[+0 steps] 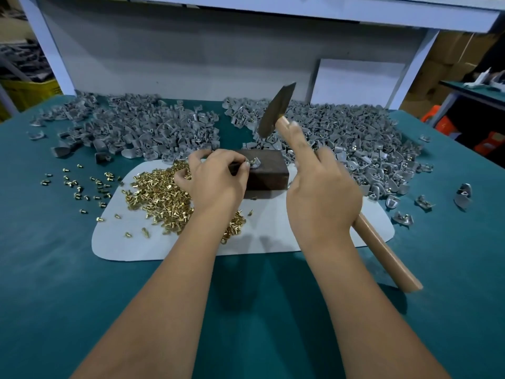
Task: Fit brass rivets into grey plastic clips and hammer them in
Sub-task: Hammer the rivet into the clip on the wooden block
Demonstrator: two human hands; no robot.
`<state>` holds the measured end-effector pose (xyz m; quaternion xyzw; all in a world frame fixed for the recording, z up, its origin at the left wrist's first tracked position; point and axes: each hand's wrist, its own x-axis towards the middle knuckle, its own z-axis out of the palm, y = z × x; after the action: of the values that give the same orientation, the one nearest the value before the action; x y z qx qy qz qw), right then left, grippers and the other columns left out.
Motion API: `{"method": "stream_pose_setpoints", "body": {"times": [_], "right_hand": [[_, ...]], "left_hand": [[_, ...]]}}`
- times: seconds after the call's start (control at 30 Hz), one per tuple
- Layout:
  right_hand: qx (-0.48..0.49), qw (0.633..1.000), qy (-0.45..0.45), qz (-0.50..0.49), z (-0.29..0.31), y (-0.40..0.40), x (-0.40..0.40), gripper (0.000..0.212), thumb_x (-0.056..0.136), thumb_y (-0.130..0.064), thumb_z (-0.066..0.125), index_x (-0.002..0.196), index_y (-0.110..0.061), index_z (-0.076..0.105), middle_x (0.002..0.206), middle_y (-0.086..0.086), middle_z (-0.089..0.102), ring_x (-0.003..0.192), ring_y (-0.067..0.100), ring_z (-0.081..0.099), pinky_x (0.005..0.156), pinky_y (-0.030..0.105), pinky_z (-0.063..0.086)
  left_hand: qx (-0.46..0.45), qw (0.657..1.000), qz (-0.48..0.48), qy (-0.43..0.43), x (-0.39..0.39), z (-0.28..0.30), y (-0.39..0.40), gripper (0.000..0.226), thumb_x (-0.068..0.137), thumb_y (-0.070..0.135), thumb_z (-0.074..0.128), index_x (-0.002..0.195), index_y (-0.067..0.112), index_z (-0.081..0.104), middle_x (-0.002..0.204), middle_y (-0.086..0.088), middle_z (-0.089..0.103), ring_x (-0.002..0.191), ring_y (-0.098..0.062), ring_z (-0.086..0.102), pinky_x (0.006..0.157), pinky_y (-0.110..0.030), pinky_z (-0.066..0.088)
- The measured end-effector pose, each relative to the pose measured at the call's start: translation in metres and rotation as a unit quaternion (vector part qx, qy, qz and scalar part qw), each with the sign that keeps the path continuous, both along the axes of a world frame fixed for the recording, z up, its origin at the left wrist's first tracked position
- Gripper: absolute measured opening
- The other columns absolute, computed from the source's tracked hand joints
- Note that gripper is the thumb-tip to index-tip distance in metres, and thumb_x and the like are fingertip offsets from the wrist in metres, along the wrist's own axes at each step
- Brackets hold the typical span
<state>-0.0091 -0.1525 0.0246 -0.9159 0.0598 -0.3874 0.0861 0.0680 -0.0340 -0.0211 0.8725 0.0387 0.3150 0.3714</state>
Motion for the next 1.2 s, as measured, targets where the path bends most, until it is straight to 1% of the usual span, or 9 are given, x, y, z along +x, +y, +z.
{"method": "stream_pose_setpoints", "body": {"times": [0.1,0.23,0.4,0.5,0.6,0.67,0.77,0.93,1.2], "right_hand": [[-0.025,0.995,0.097,-0.001,-0.004,0.002,0.005,0.073,0.09,-0.009,0.053,0.144,-0.048,0.026,0.092,0.003,0.057,0.064,0.02,0.034,0.052,0.03,0.02],[0.011,1.0,0.024,-0.014,0.002,0.006,0.002,0.077,0.079,-0.001,0.063,0.141,-0.041,0.04,0.078,0.005,0.053,0.058,0.02,0.036,0.048,0.027,0.022],[-0.031,0.995,0.096,0.0,-0.001,0.005,0.001,0.075,0.088,-0.007,0.053,0.145,-0.047,0.025,0.093,0.003,0.058,0.067,0.021,0.037,0.055,0.032,0.026],[-0.005,0.999,0.024,-0.021,0.001,0.008,-0.004,0.074,0.079,0.0,0.063,0.142,-0.036,0.043,0.079,0.007,0.056,0.06,0.022,0.039,0.051,0.029,0.026],[-0.058,0.995,0.077,-0.005,-0.003,0.009,0.0,0.075,0.086,-0.005,0.055,0.145,-0.043,0.028,0.091,0.004,0.059,0.07,0.025,0.054,0.054,0.031,0.027],[-0.045,0.993,0.113,-0.006,-0.005,0.005,0.003,0.075,0.089,-0.007,0.05,0.146,-0.047,0.02,0.097,0.003,0.058,0.071,0.024,0.05,0.054,0.032,0.026],[-0.01,0.998,0.05,-0.027,-0.003,0.003,0.002,0.076,0.084,-0.004,0.057,0.144,-0.044,0.032,0.085,0.005,0.056,0.062,0.021,0.037,0.052,0.03,0.025],[-0.059,0.993,0.098,-0.001,-0.008,0.003,0.005,0.074,0.088,-0.008,0.051,0.145,-0.047,0.023,0.089,0.003,0.057,0.062,0.021,0.035,0.047,0.028,0.017],[0.036,0.997,0.035,-0.058,-0.006,-0.024,0.012,0.073,0.083,-0.002,0.06,0.14,-0.041,0.035,0.091,0.008,0.043,0.049,0.016,0.032,0.044,0.024,0.016]], "left_hand": [[0.001,1.0,-0.005,0.029,0.001,0.002,0.001,0.005,0.086,0.041,0.067,0.084,0.039,0.071,0.104,0.022,0.067,0.127,-0.014,0.033,0.1,-0.048,0.015],[-0.021,1.0,-0.004,0.011,0.0,0.003,0.0,0.006,0.085,0.037,0.069,0.082,0.035,0.073,0.098,0.02,0.069,0.127,-0.014,0.036,0.099,-0.046,0.013],[-0.013,0.999,-0.018,0.034,-0.003,0.006,0.002,0.006,0.087,0.038,0.068,0.086,0.036,0.073,0.105,0.02,0.068,0.127,-0.014,0.033,0.099,-0.047,0.015],[-0.011,0.999,-0.016,0.031,-0.003,0.006,0.001,0.007,0.087,0.039,0.068,0.084,0.035,0.073,0.102,0.02,0.068,0.127,-0.015,0.033,0.098,-0.046,0.014],[-0.012,0.999,-0.015,0.028,-0.003,0.006,0.002,0.006,0.087,0.037,0.068,0.086,0.036,0.073,0.105,0.02,0.068,0.126,-0.015,0.034,0.096,-0.044,0.014],[-0.013,0.999,-0.016,0.028,-0.003,0.005,0.002,0.005,0.087,0.037,0.068,0.086,0.037,0.073,0.106,0.02,0.068,0.126,-0.016,0.034,0.096,-0.044,0.015],[-0.013,0.999,-0.015,0.026,-0.002,0.005,0.001,0.005,0.087,0.037,0.068,0.085,0.035,0.073,0.102,0.02,0.068,0.127,-0.016,0.034,0.095,-0.045,0.015],[-0.012,0.999,-0.024,0.029,-0.004,0.006,0.002,0.005,0.087,0.037,0.068,0.087,0.037,0.073,0.106,0.02,0.067,0.126,-0.016,0.034,0.099,-0.048,0.017],[-0.046,0.99,-0.076,0.11,0.0,0.014,0.008,0.009,0.09,0.039,0.062,0.082,0.039,0.066,0.106,0.026,0.059,0.131,-0.01,0.026,0.107,-0.055,0.015]]}}
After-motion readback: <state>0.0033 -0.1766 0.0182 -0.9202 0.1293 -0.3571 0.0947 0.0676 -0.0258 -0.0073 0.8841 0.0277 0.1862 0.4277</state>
